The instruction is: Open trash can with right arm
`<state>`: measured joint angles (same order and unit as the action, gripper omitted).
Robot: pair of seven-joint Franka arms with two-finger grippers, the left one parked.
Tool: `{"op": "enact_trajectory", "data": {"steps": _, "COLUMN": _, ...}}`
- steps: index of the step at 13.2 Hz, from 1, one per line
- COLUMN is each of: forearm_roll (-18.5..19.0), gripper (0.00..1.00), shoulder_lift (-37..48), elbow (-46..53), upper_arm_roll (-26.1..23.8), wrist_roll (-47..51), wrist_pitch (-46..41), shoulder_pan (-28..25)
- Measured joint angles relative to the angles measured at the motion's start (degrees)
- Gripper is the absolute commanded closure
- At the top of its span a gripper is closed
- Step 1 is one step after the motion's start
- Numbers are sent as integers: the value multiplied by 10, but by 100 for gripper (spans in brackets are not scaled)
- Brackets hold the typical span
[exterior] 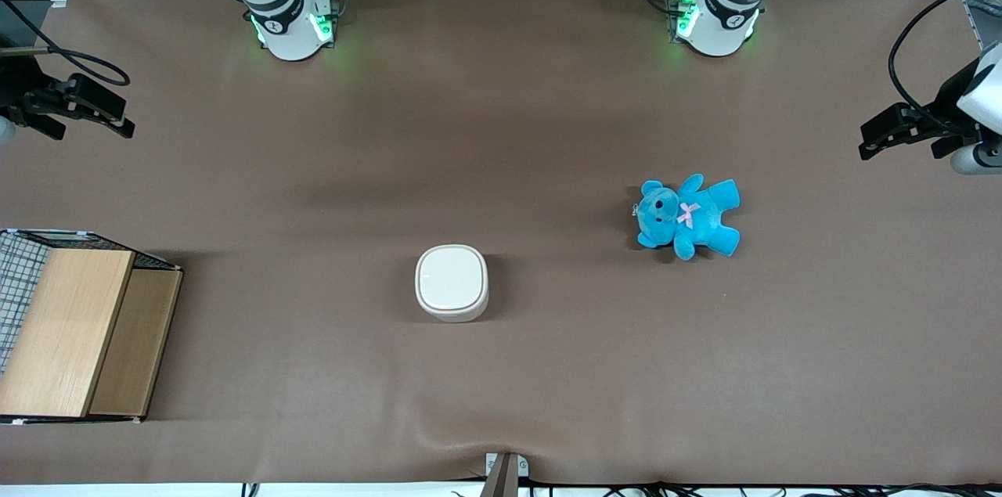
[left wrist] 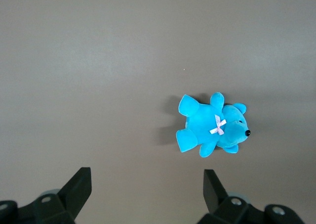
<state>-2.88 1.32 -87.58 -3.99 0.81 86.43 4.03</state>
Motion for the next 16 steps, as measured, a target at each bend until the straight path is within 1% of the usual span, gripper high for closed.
{"op": "enact_trajectory", "data": {"steps": 16, "forearm_roll": 0, "gripper": 0, "shoulder_lift": -20, "elbow": 0, "upper_arm_roll": 0, "wrist_roll": 0, "wrist_pitch": -1, "shoulder_pan": -2}}
